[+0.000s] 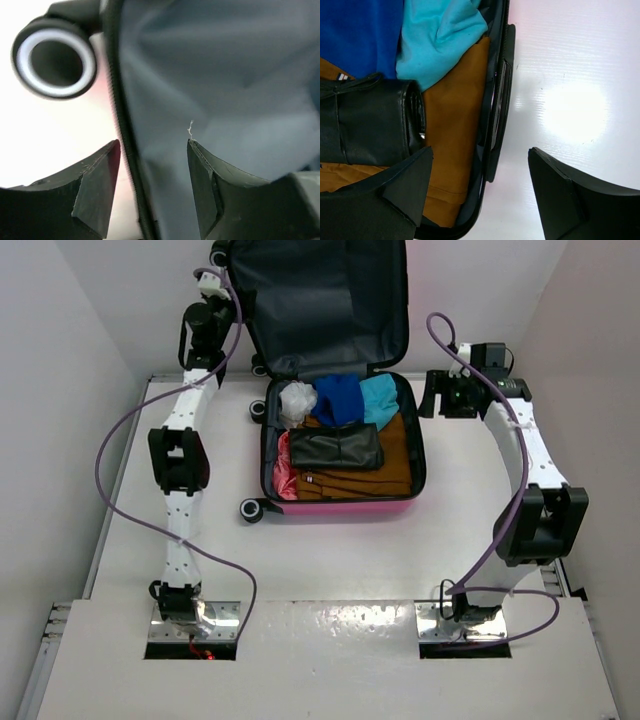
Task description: Pack the luggage
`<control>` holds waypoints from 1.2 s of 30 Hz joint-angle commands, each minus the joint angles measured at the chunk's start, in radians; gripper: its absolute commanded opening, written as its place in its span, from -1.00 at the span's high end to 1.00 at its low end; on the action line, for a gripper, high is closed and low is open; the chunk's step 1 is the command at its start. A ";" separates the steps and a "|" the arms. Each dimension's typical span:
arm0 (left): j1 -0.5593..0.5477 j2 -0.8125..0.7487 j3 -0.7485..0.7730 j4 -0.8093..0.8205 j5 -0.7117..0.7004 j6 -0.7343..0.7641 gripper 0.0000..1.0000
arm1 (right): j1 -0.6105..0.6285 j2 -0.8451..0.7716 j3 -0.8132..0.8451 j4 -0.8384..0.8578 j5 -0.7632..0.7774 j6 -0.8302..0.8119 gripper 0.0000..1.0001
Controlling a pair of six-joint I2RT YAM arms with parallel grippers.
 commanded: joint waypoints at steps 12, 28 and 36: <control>0.002 -0.060 -0.096 0.138 -0.037 0.052 0.83 | 0.007 0.016 0.051 0.002 0.037 -0.037 -0.40; 0.012 -0.764 -0.883 0.238 0.373 0.056 0.73 | -0.177 -0.036 -0.069 0.054 -0.155 0.088 -0.32; -0.050 -1.299 -1.244 -0.124 0.553 0.523 -0.35 | -0.286 -0.064 -0.196 0.100 -0.244 0.105 -0.32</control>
